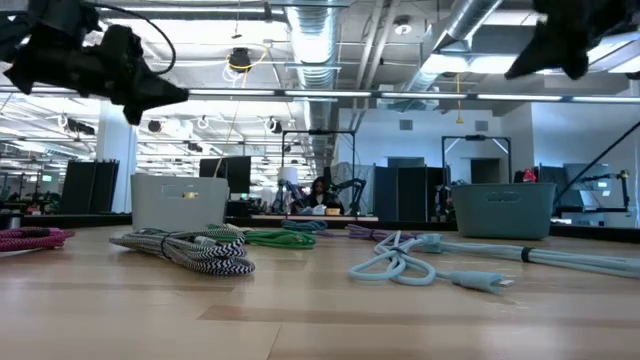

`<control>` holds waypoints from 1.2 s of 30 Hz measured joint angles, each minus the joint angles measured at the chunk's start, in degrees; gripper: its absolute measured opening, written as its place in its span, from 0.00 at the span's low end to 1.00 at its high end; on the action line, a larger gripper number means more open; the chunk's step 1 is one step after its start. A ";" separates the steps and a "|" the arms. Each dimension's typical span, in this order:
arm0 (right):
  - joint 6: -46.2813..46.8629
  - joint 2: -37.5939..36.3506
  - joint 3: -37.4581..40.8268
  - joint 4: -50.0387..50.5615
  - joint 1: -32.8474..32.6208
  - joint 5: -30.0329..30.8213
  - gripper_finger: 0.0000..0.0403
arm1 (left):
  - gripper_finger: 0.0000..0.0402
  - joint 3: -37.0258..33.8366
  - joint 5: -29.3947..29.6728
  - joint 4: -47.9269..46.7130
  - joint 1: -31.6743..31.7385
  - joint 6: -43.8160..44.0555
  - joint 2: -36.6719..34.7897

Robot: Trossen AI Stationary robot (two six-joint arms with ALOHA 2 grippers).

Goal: Pick & Place USB Port
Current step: Put the purple USB cable into the blue bin

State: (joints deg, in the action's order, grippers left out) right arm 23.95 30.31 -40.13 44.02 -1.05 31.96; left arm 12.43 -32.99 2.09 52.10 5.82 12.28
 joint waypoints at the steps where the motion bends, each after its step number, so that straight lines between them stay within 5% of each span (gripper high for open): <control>1: 2.48 0.25 1.44 -0.65 -1.44 0.54 0.00 | 0.04 -0.01 0.02 -0.84 0.00 0.01 -0.57; 9: 18.62 12.03 6.88 -6.01 -11.89 3.00 0.00 | 0.02 -0.02 0.42 -0.79 -0.01 0.02 -0.78; 18: 16.54 27.44 1.33 -12.53 -15.12 1.79 0.00 | 0.02 -0.02 0.42 -0.78 0.00 0.01 -0.66; 25: 15.82 34.49 0.48 -24.15 -14.99 -2.31 0.00 | 0.02 -0.02 0.39 -0.77 -0.02 0.02 -0.51; 33: 4.74 41.13 0.43 -36.00 -14.37 -3.89 0.00 | 0.02 -0.02 0.38 -0.77 -0.02 0.02 -0.51; 36: 9.62 42.86 -0.11 -36.52 -12.54 -7.40 0.01 | 0.03 -0.02 0.39 -0.77 -0.02 0.02 -0.51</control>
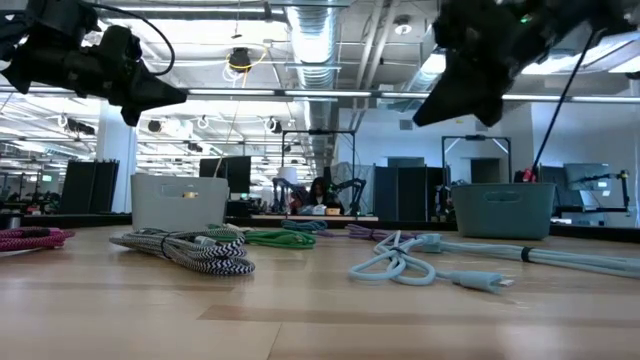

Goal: Pick & Place USB Port
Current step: Put the purple USB cable into the blue bin

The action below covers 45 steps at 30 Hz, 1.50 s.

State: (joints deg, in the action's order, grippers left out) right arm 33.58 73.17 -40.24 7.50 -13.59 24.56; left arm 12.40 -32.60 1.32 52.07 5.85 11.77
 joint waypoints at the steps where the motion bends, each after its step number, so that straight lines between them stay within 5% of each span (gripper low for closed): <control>1: 2.19 0.84 -0.69 0.89 0.62 -0.52 0.02 | 0.03 0.00 0.00 0.00 0.00 0.00 0.00; 23: 12.15 21.97 -14.75 16.11 5.03 -3.89 0.56 | 0.02 0.00 -0.04 0.01 0.00 -0.01 0.01; 39: 12.77 30.53 -15.58 14.21 5.03 -5.23 0.49 | 0.02 0.00 -0.02 0.02 0.02 0.00 0.02; 45: 11.33 31.06 -15.57 13.31 5.01 -5.16 0.39 | 0.02 0.00 -0.02 0.02 0.02 0.00 0.00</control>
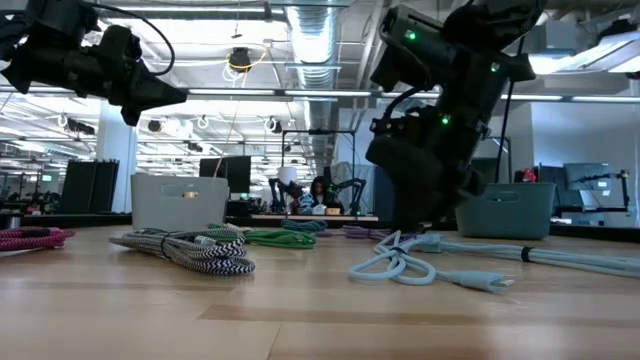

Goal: Pick & Place USB Port
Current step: Put the purple USB cable into the blue bin

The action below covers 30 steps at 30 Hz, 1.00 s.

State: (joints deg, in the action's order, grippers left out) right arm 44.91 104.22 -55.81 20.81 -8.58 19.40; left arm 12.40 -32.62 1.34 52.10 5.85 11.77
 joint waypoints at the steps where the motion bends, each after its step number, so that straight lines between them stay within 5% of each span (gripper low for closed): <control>1: -0.25 -0.03 0.00 -0.15 0.00 -0.01 0.36 | 0.02 0.00 0.00 0.00 -0.01 -0.01 0.02; 7: -3.10 -0.39 0.17 -0.04 0.11 0.12 0.11 | 0.02 0.00 0.00 0.00 0.00 -0.02 0.01; 18: -7.51 -2.69 -2.40 0.16 0.04 5.22 0.12 | 0.02 0.00 0.00 -0.02 -0.01 -0.01 0.01; 30: -9.98 -21.19 -2.84 7.94 -0.31 17.30 0.12 | 0.02 0.00 0.00 -0.02 0.07 0.00 1.77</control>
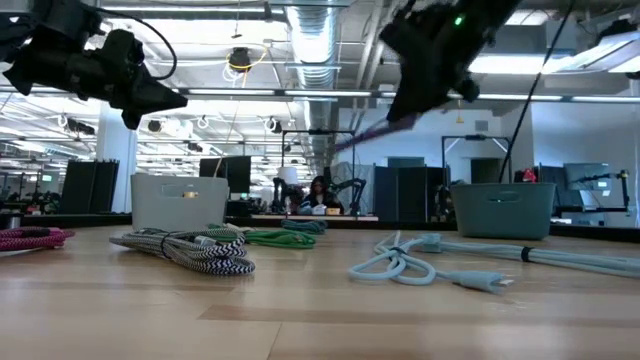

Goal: Pick & Place USB Port
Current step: Put the purple USB cable into the blue bin

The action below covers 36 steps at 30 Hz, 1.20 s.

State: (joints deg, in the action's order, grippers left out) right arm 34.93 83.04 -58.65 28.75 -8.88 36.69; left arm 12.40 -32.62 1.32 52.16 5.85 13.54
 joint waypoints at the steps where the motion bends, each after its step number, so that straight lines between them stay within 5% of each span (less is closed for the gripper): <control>1: 0.02 -1.58 0.00 1.48 -0.10 1.28 0.12 | 0.02 0.00 0.00 0.00 -0.02 0.00 0.17; 11: 8.56 -13.30 0.00 20.56 -0.09 9.90 0.12 | 0.02 0.00 0.02 0.04 -0.02 -0.02 1.56; 22: 29.16 -17.48 0.02 46.54 0.04 11.12 0.12 | 0.02 0.00 0.02 0.43 -0.02 -0.04 1.53; 36: 38.04 -19.47 13.87 45.99 0.02 6.49 0.12 | 0.02 0.00 0.04 0.85 -0.02 -0.04 1.53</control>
State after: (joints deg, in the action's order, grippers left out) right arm 72.97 63.57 -44.78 74.74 -8.86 43.18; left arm 12.40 -32.58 2.17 52.14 5.80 15.07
